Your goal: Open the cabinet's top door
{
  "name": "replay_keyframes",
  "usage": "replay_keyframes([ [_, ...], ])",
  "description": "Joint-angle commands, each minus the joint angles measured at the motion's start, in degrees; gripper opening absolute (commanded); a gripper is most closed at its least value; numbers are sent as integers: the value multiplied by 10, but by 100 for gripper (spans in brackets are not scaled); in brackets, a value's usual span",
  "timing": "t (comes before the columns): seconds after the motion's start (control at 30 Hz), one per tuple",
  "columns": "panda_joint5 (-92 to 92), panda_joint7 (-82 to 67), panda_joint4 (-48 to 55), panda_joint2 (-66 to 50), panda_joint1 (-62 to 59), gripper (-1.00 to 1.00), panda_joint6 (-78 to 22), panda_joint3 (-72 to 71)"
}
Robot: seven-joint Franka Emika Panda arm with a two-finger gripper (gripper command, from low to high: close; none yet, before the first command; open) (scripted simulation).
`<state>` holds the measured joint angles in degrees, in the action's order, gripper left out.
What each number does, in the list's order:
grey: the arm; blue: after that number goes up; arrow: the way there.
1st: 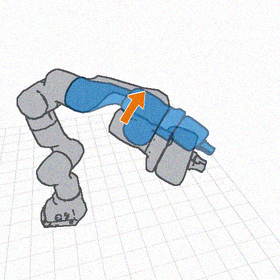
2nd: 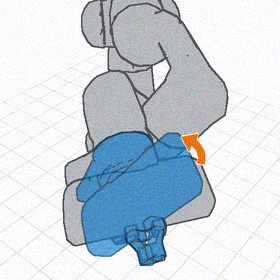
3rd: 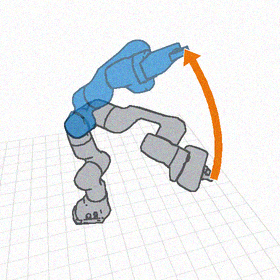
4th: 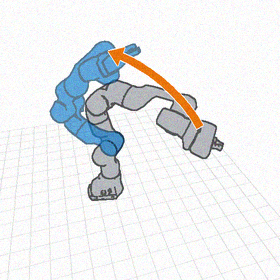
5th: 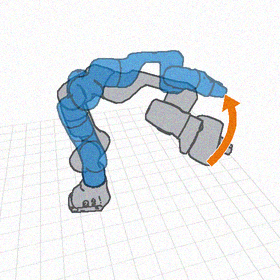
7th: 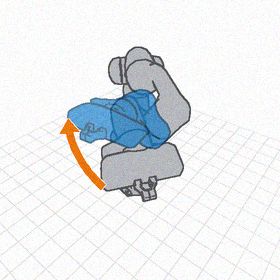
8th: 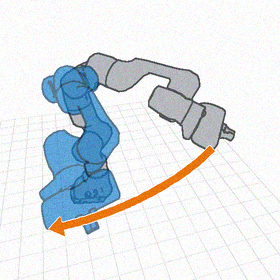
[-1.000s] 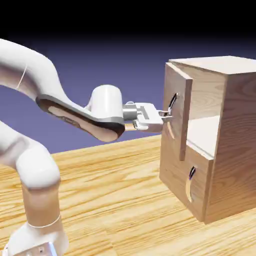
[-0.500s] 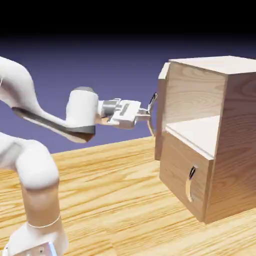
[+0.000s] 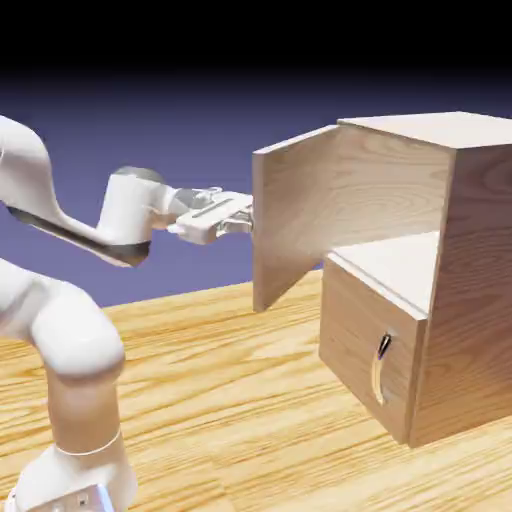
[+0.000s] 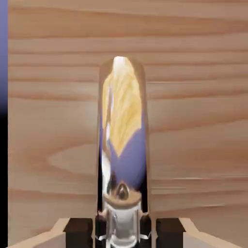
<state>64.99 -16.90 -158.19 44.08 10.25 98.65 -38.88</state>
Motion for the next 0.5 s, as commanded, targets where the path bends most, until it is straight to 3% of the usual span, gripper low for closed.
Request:
replay_keyframes([
  [0.0,-17,3,17,-15,-7,-100,-24,-19],
  [0.47,-138,89,273,-260,-207,-100,-352,-303],
])
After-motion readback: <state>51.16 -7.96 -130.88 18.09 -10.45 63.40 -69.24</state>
